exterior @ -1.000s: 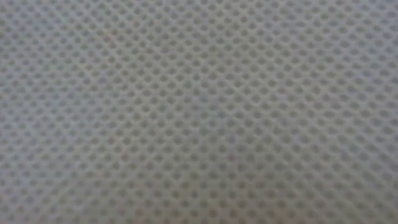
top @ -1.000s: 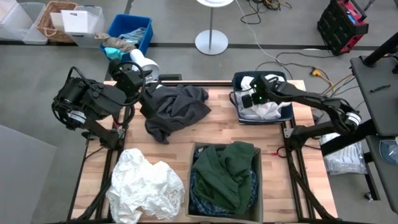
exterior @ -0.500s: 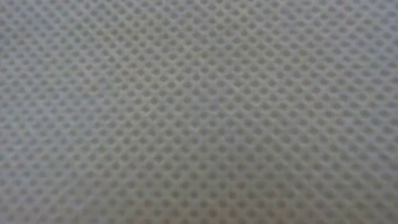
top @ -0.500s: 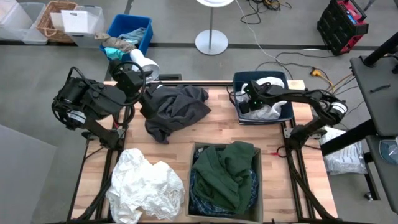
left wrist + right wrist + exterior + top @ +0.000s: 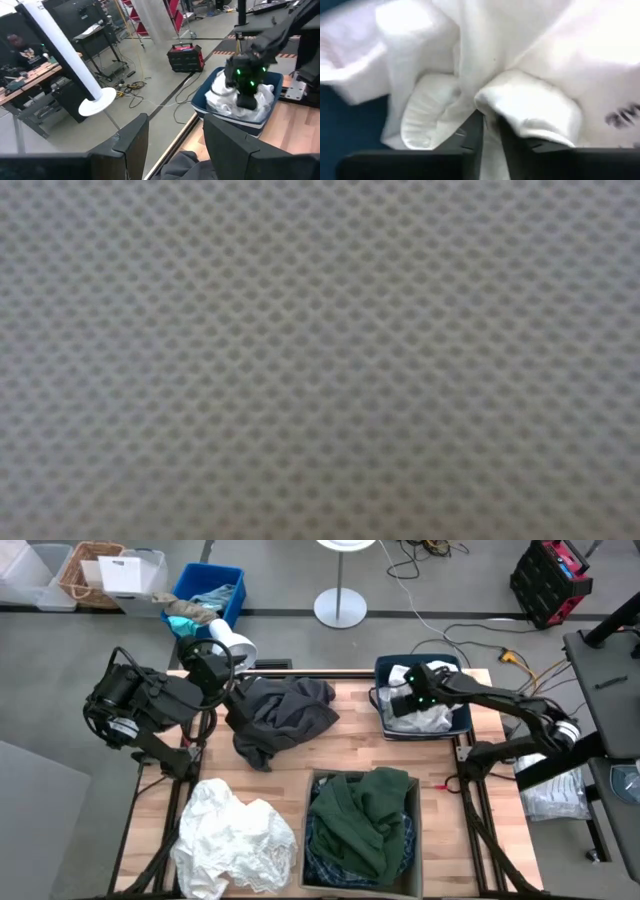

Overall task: Sort clothes
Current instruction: Put the white boxers into the blue laundry organizer, then put the gray shorts into the brown laundry organizer

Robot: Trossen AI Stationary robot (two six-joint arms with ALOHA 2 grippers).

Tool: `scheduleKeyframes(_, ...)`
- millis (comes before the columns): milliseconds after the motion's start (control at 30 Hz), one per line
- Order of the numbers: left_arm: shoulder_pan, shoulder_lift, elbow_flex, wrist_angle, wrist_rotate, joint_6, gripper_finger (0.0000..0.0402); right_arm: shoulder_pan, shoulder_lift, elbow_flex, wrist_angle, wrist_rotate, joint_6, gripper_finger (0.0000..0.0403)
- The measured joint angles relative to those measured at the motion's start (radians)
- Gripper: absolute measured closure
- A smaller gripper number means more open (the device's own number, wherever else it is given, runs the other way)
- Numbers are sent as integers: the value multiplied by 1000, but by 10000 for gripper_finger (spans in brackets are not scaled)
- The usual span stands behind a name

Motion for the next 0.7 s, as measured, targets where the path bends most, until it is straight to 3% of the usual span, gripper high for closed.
scheduleKeyframes(233,2,0,0,-3,198,-37,233,0,-61,159,-162,2,3,254)
scheduleKeyframes(433,19,4,-15,-188,423,-265,233,2,-62,369,-329,6,-30,197)
scheduleKeyframes(600,29,3,-142,-142,621,-319,233,2,-64,528,-402,9,-70,169)
scheduleKeyframes(700,34,2,-247,-188,685,-389,233,2,-65,606,-420,9,-89,157)
